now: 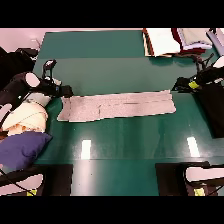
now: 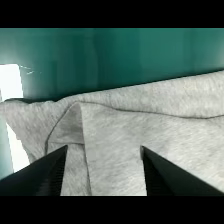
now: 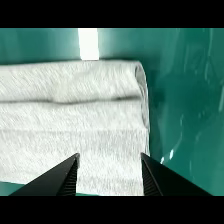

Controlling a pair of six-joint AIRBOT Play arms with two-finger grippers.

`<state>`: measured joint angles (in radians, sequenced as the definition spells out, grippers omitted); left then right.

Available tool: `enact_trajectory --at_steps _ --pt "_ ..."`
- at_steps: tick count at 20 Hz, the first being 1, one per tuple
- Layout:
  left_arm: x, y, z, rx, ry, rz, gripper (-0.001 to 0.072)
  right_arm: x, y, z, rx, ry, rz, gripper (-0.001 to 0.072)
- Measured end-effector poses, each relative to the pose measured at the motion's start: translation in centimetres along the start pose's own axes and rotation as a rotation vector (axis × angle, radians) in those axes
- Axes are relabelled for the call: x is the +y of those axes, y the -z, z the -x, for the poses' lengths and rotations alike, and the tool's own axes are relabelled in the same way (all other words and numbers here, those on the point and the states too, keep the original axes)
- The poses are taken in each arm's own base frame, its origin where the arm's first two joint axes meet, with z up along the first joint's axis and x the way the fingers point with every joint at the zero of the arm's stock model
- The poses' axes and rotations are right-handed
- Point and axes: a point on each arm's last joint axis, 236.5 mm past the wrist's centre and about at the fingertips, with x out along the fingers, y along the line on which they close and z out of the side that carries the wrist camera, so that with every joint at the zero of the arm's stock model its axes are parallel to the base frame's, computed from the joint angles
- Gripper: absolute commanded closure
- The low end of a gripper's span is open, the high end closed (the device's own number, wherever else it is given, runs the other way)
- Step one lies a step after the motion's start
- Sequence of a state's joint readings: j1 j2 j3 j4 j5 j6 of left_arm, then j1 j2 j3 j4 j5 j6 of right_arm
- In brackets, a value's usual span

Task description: Fold the shirts.

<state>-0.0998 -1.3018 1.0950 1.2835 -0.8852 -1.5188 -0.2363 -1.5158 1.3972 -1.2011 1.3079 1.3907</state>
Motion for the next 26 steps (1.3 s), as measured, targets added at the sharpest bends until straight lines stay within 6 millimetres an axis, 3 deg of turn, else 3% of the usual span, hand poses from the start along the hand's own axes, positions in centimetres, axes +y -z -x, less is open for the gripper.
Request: enact_trajectory --at_steps 2,3,4,5,10,13,15,17,19,20,21,23,26 --pt "-0.3 -0.2 0.4 0.012 0.007 0.001 0.0566 -0.3 0.0 0.2 -0.005 -0.035 -0.007 0.0266" --pt "-0.7 -0.3 0.7 0.018 0.017 0.006 0.0688 -0.7 0.5 0.3 0.001 -0.050 -0.018 0.0262" --pt "-1.1 -0.3 0.9 0.025 0.031 0.009 0.0687 -1.4 1.2 0.4 0.012 -0.062 -0.034 0.0244" --pt "-1.5 -0.5 1.0 0.024 0.048 0.017 0.0687 -2.3 1.9 0.4 0.016 -0.075 -0.057 0.0178" --pt "-5.8 -0.7 1.0 0.016 0.161 0.013 0.0687 -5.9 5.5 -0.8 0.033 -0.190 -0.223 0.0179" --pt "-9.3 -0.4 0.3 0.008 0.213 -0.027 0.0687 -6.1 6.5 -2.5 0.049 -0.270 -0.278 0.0180" --pt "-11.6 0.1 -0.7 0.011 0.241 -0.052 0.0688 -5.1 6.5 -4.1 0.062 -0.317 -0.285 0.0183" --pt "-13.6 1.0 -2.2 0.026 0.261 -0.053 0.0688 -3.5 6.0 -5.6 0.077 -0.353 -0.269 0.0272" --pt "-15.2 2.0 -4.0 0.050 0.274 -0.042 0.0688 -2.1 5.6 -6.9 0.092 -0.363 -0.236 0.0491" --pt "-16.0 2.4 -4.8 0.060 0.282 -0.036 0.0688 -1.5 5.1 -7.5 0.090 -0.355 -0.210 0.0646" --pt "-16.8 2.8 -5.6 0.069 0.289 -0.032 0.0687 -0.9 4.6 -7.8 0.087 -0.341 -0.176 0.0700" --pt "-18.2 3.3 -7.0 0.089 0.302 -0.032 0.0688 0.6 3.1 -7.2 0.052 -0.335 -0.115 0.0700" --pt "-20.2 3.4 -8.8 0.103 0.319 -0.045 0.0688 4.1 0.6 -3.7 -0.020 -0.348 0.005 0.0700"
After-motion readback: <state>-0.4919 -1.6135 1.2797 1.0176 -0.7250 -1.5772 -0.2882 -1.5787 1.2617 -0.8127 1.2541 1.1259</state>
